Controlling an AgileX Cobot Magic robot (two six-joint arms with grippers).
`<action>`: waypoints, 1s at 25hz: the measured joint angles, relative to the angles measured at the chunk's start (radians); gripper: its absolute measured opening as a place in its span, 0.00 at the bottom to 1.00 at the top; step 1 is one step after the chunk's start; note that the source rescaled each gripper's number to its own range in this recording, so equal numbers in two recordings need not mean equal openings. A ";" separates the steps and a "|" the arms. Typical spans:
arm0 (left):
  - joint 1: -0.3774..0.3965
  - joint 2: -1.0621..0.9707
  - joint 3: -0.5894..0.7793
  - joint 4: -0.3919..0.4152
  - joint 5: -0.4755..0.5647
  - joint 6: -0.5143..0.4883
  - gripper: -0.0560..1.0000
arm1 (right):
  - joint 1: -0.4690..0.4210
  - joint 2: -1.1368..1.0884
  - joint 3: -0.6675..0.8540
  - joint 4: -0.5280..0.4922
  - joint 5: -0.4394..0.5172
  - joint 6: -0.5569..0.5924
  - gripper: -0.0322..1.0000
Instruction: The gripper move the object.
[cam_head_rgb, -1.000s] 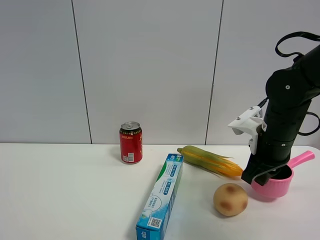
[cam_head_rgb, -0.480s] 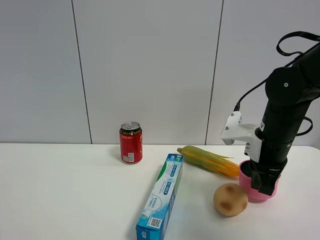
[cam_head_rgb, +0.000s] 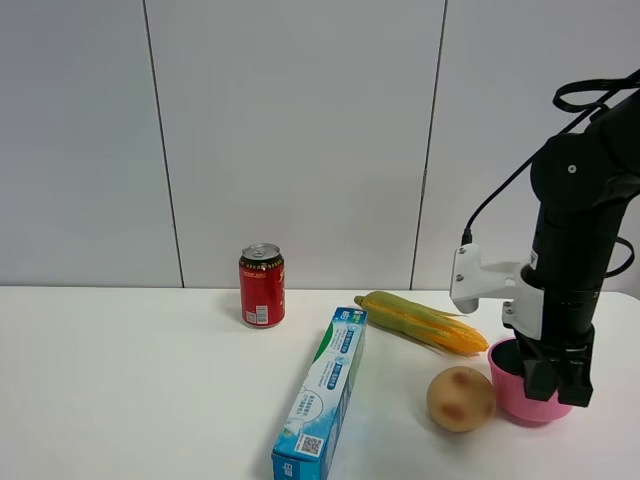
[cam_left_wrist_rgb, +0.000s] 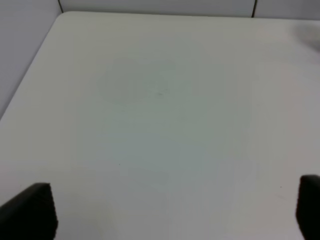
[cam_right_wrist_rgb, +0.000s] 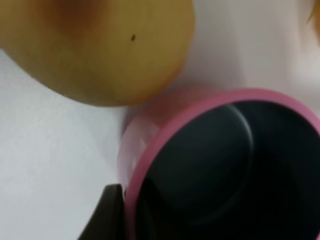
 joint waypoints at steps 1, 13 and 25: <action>0.000 0.000 0.000 0.000 0.000 0.000 1.00 | 0.000 0.000 0.000 0.000 0.000 -0.001 0.03; 0.000 0.000 0.000 0.000 0.000 0.000 1.00 | 0.000 0.000 0.000 0.001 -0.008 0.101 0.24; 0.000 0.000 0.000 0.000 0.000 0.000 1.00 | 0.000 0.000 -0.006 0.000 -0.001 0.240 0.44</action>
